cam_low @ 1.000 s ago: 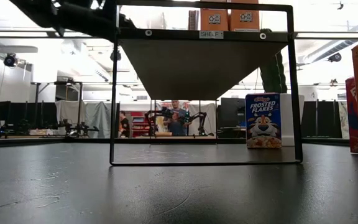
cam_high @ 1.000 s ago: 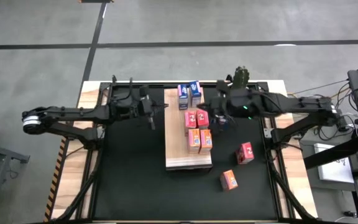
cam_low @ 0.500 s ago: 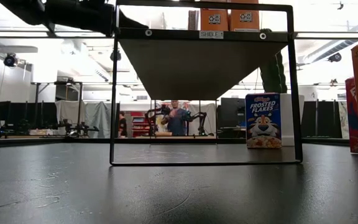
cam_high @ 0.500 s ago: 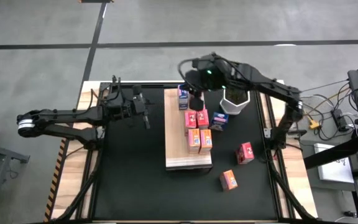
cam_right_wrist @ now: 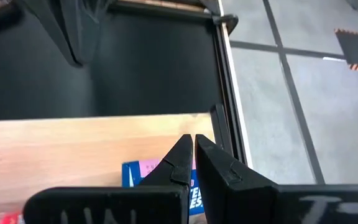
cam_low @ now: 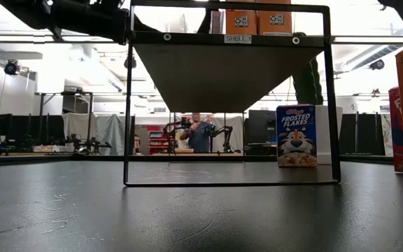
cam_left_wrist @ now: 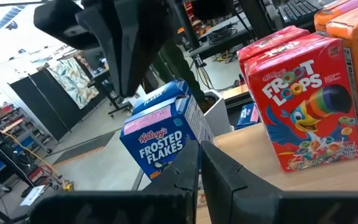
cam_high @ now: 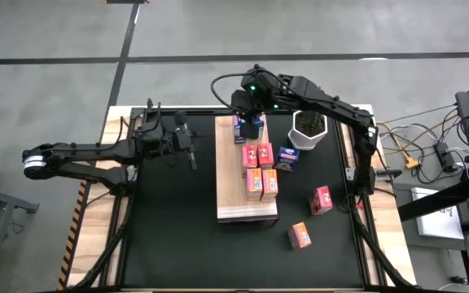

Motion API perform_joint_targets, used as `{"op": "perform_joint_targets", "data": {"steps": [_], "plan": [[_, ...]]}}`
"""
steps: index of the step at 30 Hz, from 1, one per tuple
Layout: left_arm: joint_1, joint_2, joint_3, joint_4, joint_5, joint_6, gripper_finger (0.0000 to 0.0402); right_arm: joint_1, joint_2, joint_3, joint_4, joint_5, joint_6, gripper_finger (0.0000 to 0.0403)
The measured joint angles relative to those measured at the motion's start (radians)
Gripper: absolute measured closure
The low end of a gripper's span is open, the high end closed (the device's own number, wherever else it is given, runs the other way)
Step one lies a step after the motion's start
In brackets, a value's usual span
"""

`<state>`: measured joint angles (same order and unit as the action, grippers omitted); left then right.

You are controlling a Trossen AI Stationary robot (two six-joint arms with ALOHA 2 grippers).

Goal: Stack cereal on shelf
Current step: Put the bottom blue cereal box aligned with the other blue cereal box on the shelf

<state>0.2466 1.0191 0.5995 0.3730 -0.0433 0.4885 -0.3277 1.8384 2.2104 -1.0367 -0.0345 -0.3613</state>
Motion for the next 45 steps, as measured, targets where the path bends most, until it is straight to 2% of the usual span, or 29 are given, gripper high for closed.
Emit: {"op": "perform_joint_targets", "data": {"steps": [27,45], "plan": [[0.000,0.000,0.000,-0.024,0.000,-0.003,0.0402,-0.025,0.024,-0.037,-0.043,0.000,-0.025,0.0394],[0.000,0.000,0.000,-0.024,0.000,-0.003,0.0402,-0.025,0.010,-0.039,-0.062,0.010,-0.132,0.0394]]}}
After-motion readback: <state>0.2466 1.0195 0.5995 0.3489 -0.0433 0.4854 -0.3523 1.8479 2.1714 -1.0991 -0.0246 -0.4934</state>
